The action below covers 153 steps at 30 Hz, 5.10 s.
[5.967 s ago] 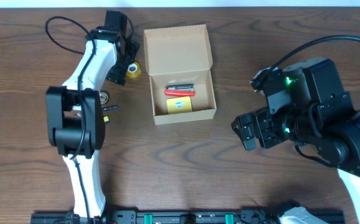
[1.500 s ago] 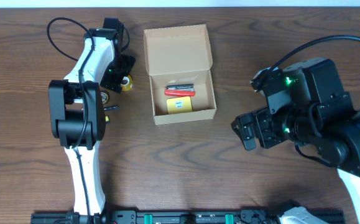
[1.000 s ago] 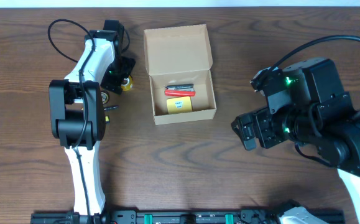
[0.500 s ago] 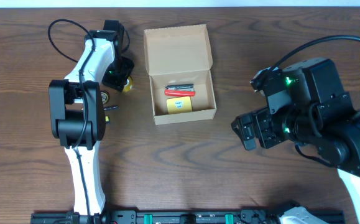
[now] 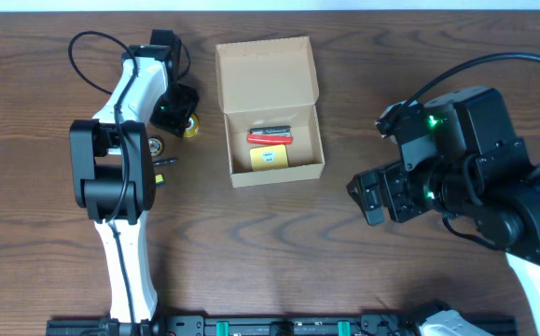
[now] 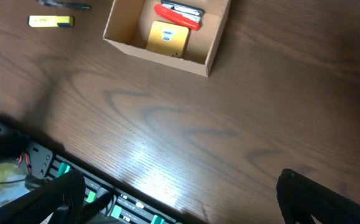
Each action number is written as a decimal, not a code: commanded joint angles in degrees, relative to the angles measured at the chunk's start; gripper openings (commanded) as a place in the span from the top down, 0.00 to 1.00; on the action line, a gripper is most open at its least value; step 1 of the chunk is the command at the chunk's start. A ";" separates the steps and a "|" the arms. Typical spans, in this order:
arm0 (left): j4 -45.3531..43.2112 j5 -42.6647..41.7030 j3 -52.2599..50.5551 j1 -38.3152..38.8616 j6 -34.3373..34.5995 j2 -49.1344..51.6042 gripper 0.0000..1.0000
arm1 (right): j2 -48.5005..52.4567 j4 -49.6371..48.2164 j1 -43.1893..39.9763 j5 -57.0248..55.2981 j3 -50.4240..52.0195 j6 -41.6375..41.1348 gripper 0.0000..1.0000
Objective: Pack container
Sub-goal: 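Lift the tape roll and carry it over the box with the left gripper, then lower the tape roll into the box and open the left gripper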
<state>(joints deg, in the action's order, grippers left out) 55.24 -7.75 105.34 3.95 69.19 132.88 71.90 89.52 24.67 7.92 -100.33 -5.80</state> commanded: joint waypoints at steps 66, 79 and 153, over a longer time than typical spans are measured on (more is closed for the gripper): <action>27.91 -9.31 40.94 22.51 -85.15 7.76 0.94 | 0.07 0.11 -0.31 -0.20 -0.09 0.74 0.01; 27.87 -9.81 40.94 26.01 -94.60 9.64 0.94 | 0.07 0.11 -0.31 -0.17 -0.09 0.74 0.01; 32.63 -1.97 39.39 31.06 -80.41 8.37 0.79 | 0.07 0.11 -0.31 -0.20 -0.09 0.74 0.01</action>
<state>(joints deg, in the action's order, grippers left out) 86.67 -10.17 141.51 36.86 -14.06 142.47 71.90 89.54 24.67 7.94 -100.33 -5.80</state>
